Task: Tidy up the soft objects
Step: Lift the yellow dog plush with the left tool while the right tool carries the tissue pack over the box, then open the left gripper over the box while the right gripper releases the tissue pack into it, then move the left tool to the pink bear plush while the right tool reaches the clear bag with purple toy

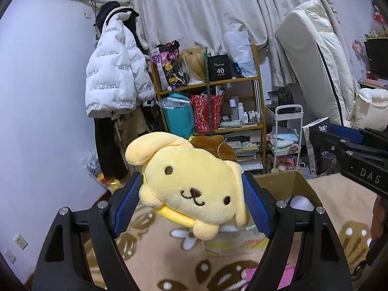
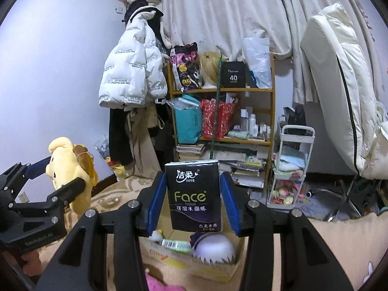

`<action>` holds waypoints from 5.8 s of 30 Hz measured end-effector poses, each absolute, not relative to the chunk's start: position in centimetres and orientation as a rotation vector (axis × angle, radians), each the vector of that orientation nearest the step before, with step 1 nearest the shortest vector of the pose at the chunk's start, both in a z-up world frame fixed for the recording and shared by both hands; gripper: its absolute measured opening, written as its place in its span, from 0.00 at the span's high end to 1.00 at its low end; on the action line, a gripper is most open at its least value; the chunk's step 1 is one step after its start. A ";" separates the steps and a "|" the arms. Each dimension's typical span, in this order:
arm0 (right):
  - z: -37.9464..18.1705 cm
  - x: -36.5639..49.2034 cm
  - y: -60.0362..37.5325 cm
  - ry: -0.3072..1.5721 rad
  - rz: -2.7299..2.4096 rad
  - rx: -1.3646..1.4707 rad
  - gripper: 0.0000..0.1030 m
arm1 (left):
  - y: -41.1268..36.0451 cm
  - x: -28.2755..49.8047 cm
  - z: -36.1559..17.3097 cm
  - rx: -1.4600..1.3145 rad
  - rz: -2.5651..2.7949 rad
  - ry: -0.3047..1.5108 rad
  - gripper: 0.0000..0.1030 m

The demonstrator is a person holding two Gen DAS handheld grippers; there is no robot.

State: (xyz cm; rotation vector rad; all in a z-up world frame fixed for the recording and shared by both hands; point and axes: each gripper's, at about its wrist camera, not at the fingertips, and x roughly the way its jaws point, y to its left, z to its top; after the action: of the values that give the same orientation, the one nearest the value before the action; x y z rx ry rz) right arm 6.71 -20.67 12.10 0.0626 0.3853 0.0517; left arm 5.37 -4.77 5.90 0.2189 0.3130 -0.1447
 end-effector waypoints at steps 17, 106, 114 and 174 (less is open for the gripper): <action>8.6 9.8 -20.6 0.440 0.087 0.097 0.53 | -6.3 9.7 3.7 0.166 -0.178 0.342 0.22; 5.6 3.0 -24.1 0.686 0.011 0.233 0.05 | -6.2 4.1 -1.3 0.209 -0.272 0.662 0.02; 6.3 1.0 -22.9 0.708 0.010 0.186 0.05 | -5.8 2.1 -1.0 0.238 -0.264 0.656 0.02; -5.6 6.0 -26.7 1.149 -0.137 0.404 0.05 | -12.2 6.3 -10.2 0.268 -0.459 0.917 0.02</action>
State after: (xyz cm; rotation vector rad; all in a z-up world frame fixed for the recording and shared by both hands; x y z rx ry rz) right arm 5.96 -26.71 -5.64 0.4043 1.1485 -0.1372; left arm 6.26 -12.22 -10.17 0.2682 0.9172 -0.4586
